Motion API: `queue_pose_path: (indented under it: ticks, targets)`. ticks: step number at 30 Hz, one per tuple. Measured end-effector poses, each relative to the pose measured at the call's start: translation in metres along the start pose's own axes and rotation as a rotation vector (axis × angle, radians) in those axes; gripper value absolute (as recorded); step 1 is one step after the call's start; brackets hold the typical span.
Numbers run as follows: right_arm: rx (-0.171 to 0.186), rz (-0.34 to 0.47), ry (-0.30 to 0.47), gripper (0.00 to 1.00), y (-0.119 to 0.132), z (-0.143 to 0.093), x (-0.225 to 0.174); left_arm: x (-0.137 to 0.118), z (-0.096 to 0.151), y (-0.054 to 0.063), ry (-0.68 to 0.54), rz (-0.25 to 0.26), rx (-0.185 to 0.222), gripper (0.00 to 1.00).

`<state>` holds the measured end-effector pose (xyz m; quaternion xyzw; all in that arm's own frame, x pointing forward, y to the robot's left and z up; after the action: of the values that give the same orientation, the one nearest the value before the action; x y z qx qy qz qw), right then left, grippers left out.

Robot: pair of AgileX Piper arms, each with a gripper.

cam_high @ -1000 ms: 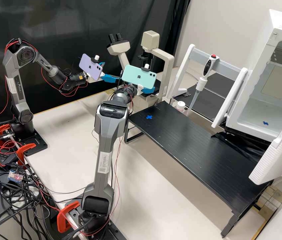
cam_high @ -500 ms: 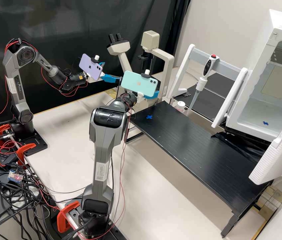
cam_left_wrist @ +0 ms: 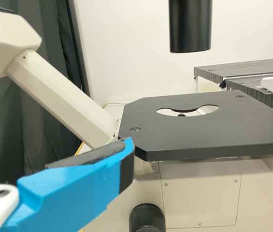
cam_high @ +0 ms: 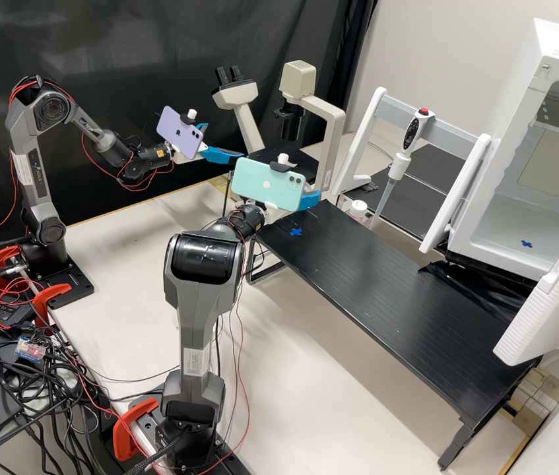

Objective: Move the petri dish to the bench

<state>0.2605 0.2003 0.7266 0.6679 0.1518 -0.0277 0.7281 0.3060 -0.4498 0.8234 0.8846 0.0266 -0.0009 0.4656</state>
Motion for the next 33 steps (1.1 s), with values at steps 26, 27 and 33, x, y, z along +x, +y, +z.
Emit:
queue_pose_path:
  ticks: [26, 27, 33]
  targets:
    - [-0.002, 0.023, -0.121, 0.00, -0.009, 0.051, -0.026, 0.000, 0.000, 0.000, 0.000, 0.000, 0.000, 1.00]
    - [-0.003, 0.025, -0.125, 0.00, -0.011, 0.052, -0.025, 0.000, 0.000, 0.000, 0.000, 0.000, 0.000, 1.00]
    - [0.002, 0.035, -0.134, 0.00, -0.015, 0.055, -0.022, 0.000, 0.000, 0.000, 0.000, 0.000, 0.000, 1.00]
